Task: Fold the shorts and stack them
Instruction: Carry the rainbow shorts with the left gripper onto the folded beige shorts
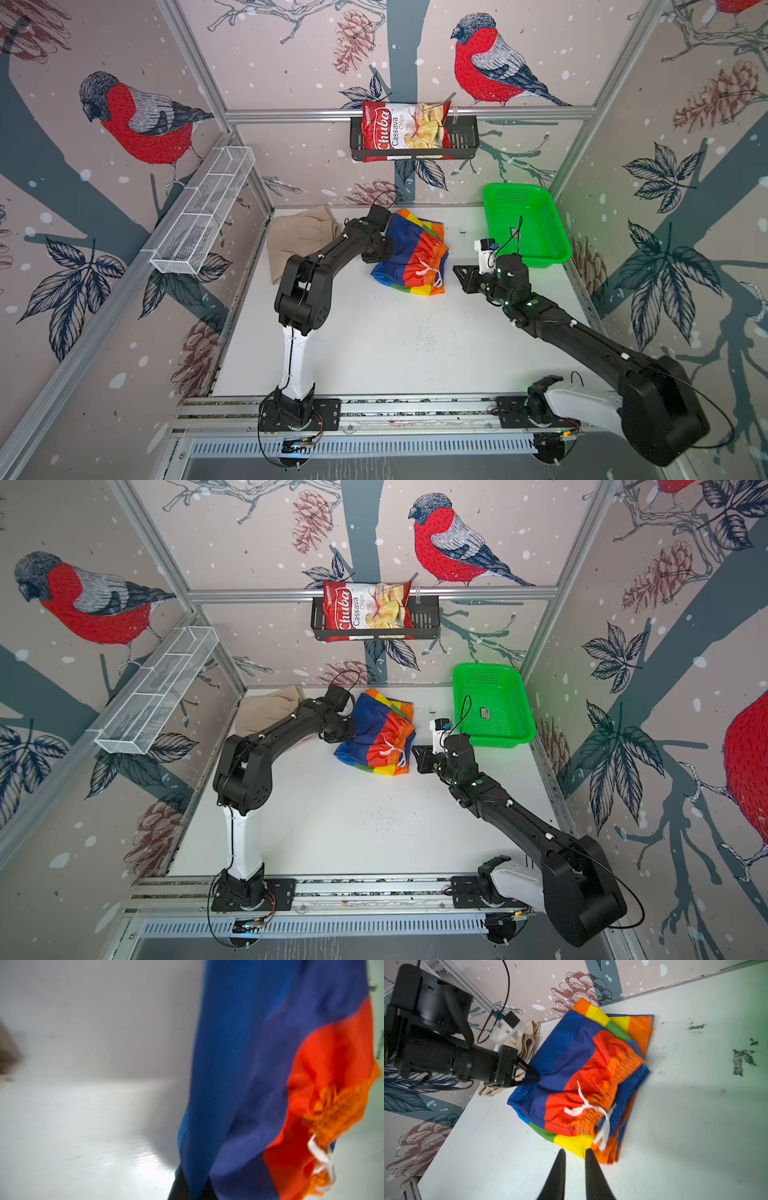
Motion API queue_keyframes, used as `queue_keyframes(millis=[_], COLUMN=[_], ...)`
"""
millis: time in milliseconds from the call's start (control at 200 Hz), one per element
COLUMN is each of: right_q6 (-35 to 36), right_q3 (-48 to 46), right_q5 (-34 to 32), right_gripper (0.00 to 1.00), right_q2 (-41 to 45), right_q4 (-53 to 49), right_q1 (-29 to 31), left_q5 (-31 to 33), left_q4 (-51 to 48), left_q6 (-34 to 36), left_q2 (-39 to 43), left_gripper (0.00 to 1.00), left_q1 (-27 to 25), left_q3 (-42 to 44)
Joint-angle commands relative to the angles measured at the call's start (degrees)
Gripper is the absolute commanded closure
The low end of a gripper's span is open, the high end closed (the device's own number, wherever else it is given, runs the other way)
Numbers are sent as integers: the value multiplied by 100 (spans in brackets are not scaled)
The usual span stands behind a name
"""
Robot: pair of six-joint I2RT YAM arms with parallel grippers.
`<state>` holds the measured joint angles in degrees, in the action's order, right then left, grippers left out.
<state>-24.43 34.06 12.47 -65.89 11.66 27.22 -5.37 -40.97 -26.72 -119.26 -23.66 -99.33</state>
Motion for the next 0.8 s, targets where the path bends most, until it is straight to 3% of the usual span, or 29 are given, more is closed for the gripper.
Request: queue_keyframes(millis=[0,340,560,795], right_q6=[-119,-189,-285,-365], right_q3=[-194,-509,-691,-708], right_q5=[-10,-37,-5,79], right_gripper=[80,83,84,85], right_q2=[178,136,-13,-333], right_q4=[188,285,456,505], right_q1=[-104,-234,-295,-411], left_q5=[340,831,1564,1607], left_q4=[-558,-1746,-2135,-2527], left_q6=[184,558,792,1008], left_q2=[-57,-534,-631,-606], left_gripper=[100,100,100,100], left_q1=[275,1141,1423,1534], left_q3=[-428,-2266,-2681,-3062])
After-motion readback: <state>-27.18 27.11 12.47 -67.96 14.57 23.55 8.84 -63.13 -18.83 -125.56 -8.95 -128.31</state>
